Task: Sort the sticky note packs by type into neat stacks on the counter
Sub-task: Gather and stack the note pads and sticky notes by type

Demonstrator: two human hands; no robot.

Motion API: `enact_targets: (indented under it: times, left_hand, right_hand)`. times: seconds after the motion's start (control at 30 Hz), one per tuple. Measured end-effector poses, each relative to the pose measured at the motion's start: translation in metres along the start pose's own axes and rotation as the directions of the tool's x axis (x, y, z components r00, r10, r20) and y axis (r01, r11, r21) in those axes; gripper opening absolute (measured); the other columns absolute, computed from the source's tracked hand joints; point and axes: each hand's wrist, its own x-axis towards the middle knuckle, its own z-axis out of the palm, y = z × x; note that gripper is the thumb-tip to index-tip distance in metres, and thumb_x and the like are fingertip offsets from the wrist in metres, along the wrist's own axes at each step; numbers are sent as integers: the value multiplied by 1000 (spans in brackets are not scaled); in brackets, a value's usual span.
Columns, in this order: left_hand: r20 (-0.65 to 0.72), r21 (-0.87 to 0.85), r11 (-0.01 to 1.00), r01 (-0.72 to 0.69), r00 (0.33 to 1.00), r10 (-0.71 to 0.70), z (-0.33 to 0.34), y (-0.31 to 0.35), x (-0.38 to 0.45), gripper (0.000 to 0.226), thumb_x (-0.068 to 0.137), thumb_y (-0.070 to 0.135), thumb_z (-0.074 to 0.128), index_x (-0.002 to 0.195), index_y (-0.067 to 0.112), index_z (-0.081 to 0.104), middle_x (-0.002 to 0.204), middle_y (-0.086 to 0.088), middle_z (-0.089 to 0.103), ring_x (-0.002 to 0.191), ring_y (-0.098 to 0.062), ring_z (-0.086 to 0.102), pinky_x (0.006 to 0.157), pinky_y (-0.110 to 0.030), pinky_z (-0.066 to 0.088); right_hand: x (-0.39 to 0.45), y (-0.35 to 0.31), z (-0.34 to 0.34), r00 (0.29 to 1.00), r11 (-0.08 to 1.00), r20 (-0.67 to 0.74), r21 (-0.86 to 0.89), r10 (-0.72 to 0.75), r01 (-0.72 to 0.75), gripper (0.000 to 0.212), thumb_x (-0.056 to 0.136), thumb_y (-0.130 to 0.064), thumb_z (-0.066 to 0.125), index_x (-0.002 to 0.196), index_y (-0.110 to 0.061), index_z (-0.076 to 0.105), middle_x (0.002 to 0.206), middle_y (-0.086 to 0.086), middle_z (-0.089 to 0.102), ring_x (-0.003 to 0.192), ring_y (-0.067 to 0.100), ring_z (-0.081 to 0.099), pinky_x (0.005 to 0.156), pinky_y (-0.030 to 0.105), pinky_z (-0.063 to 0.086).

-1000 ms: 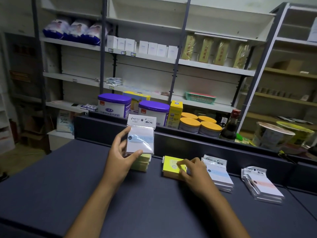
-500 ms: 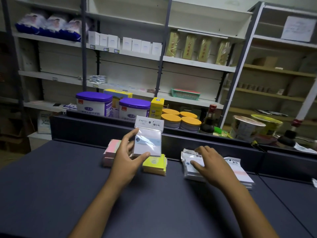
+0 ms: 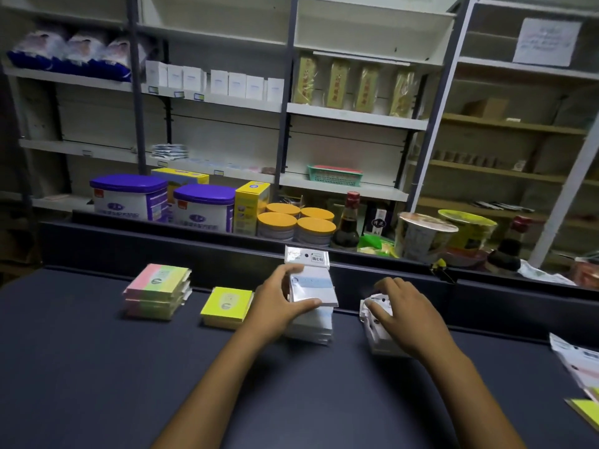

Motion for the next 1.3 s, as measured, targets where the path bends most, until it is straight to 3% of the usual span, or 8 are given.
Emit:
enact_targets:
  times: [0.17,0.33,0.47,0.63,0.87,0.97,1.1,1.3]
  left_hand:
    - [82,170,985,-9,997,-5,9,-21,2,60,68,31,89,121,33,60,116,12,66,101,-5,62,84,-13,49]
    - [146,220,976,11,988,-44,5,-30,4,55,70,39,86,118,42,60,118,10,66,106,-3,61,94,-26,50]
    - [152,341,939,33,984,-90,4,-33,4,54,72,52,80,119,55,55,119,10,54,108,4,49,90,-12,39]
    - [180,499,866,-34,981,-65,5,-31,4,53,81,52,72,131,44,55,123,11,44,118,-11,35,109,-31,35]
    - [205,545,837,-54,976,-71,3,-27,2,57,84,57,66,137,40,51,128,9,37,122,-13,33,110,-32,34]
    - [176,552,824,-125,984,31,5,-17,-2,55,84,53,68,134,35,55,129,6,41,120,-13,39,107,-30,37]
    - [123,534,802,-270,962,242,17,8,-17,30,85,42,71,112,30,65,116,8,52,110,-11,52,88,-29,46]
    - [256,556,745,-368,929,268,71,55,-42,26,88,48,64,108,32,60,107,13,58,105,-9,56,79,-28,46]
  right_hand:
    - [5,10,12,998,998,-63,66,-18,23,35,98,-48,48,121,-22,53,121,-5,58,113,19,53,91,35,44]
    - [3,6,18,993,982,-101,173,-56,73,35,98,-48,48,123,-23,53,120,-7,57,112,16,52,92,34,44]
    - [-1,5,19,993,975,-104,210,-56,77,34,98,-48,48,123,-25,54,121,-9,57,113,14,52,95,36,46]
    - [-3,12,24,995,974,-94,220,-36,56,30,99,-46,49,119,-25,55,118,-9,57,111,14,52,93,33,45]
    - [-9,12,27,998,975,-66,224,12,3,28,98,-45,50,118,-26,54,116,-10,57,109,13,52,89,32,47]
    - [-25,11,20,998,978,-56,206,27,-15,29,96,-43,54,119,-25,55,118,-9,57,112,14,53,90,34,47]
    - [-58,25,2,999,993,-13,113,44,-42,32,96,-39,53,124,-24,52,121,-6,55,114,17,52,93,36,47]
    - [-113,73,-44,982,984,59,19,178,-179,39,96,-45,54,129,-24,47,129,-4,50,122,18,49,98,37,46]
